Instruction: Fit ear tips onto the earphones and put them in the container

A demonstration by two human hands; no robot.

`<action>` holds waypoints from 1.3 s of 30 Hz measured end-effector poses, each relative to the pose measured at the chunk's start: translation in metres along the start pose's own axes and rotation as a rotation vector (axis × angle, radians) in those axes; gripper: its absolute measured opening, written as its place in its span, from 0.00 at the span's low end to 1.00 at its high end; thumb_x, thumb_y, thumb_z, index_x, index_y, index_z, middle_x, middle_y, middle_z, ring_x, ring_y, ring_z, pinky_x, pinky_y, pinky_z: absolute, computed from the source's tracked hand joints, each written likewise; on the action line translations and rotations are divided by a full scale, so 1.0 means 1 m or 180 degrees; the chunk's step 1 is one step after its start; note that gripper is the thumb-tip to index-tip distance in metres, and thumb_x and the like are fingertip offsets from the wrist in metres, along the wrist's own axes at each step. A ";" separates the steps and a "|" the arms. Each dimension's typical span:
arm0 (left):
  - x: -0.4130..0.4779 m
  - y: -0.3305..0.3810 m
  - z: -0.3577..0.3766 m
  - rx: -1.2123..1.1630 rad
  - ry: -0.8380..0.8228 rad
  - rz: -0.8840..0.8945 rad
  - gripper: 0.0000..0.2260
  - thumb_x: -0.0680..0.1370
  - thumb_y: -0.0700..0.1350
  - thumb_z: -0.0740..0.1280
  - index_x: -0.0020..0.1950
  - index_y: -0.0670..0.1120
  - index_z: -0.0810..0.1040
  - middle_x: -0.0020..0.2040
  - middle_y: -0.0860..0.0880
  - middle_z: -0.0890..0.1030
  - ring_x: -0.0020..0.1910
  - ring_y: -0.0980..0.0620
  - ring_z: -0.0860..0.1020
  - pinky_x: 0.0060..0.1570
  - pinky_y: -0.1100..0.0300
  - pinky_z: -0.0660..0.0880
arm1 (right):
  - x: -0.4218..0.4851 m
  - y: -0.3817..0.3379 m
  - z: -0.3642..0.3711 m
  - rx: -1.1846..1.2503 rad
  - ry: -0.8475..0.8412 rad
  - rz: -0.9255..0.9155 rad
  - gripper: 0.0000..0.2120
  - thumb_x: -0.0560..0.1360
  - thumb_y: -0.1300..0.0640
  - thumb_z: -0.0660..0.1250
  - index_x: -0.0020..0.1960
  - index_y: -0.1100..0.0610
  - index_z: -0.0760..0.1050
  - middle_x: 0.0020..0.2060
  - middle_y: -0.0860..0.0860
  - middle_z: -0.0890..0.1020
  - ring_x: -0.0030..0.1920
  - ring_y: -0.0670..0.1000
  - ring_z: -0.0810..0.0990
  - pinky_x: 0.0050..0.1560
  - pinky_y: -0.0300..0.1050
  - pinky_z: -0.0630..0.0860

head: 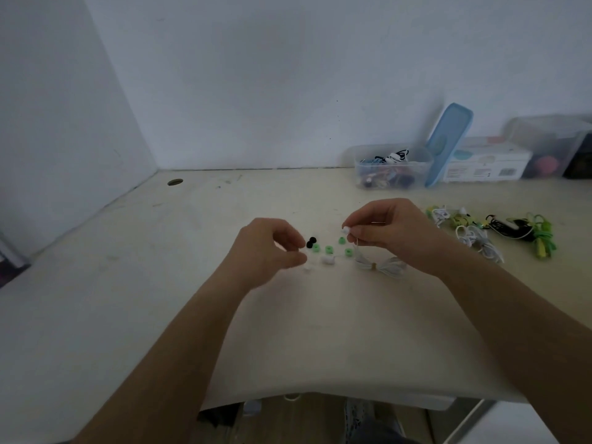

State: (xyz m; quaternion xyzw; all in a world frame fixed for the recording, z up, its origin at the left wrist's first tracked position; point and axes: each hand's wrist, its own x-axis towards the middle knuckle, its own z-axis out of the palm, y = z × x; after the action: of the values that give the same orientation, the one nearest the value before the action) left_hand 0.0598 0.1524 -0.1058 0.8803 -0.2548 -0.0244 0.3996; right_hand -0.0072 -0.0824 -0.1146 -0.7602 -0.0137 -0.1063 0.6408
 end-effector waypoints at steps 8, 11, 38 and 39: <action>0.035 0.042 0.028 -0.1456 -0.0094 -0.0046 0.12 0.68 0.39 0.79 0.49 0.48 0.84 0.46 0.50 0.86 0.45 0.54 0.84 0.47 0.56 0.81 | 0.004 0.001 -0.010 0.0772 0.0204 0.0057 0.11 0.66 0.66 0.75 0.48 0.64 0.81 0.40 0.59 0.84 0.43 0.56 0.84 0.50 0.47 0.82; 0.043 0.040 0.041 -0.1898 -0.0069 -0.0200 0.14 0.69 0.39 0.79 0.52 0.47 0.83 0.48 0.47 0.85 0.44 0.52 0.84 0.43 0.62 0.79 | 0.003 0.008 -0.013 0.1096 0.0365 0.0027 0.10 0.66 0.67 0.73 0.47 0.65 0.80 0.39 0.59 0.85 0.41 0.56 0.85 0.46 0.44 0.81; 0.041 0.037 0.057 -0.3164 -0.0366 -0.0178 0.20 0.62 0.40 0.76 0.53 0.42 0.80 0.47 0.44 0.85 0.49 0.44 0.84 0.58 0.53 0.78 | 0.002 0.011 -0.013 0.0671 0.0497 -0.0268 0.08 0.70 0.68 0.73 0.45 0.58 0.84 0.44 0.62 0.85 0.45 0.56 0.83 0.50 0.49 0.79; 0.041 0.038 0.057 -0.3130 -0.0363 -0.0163 0.20 0.62 0.41 0.76 0.53 0.42 0.80 0.47 0.44 0.85 0.49 0.44 0.84 0.59 0.52 0.78 | 0.002 0.011 -0.013 0.0642 0.0506 -0.0274 0.08 0.70 0.68 0.74 0.45 0.58 0.84 0.44 0.62 0.85 0.45 0.57 0.83 0.51 0.50 0.79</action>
State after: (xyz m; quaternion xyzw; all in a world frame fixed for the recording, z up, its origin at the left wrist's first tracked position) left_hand 0.0650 0.0731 -0.1112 0.5908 -0.2128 -0.1996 0.7522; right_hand -0.0054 -0.0977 -0.1224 -0.6798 -0.0061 -0.1916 0.7079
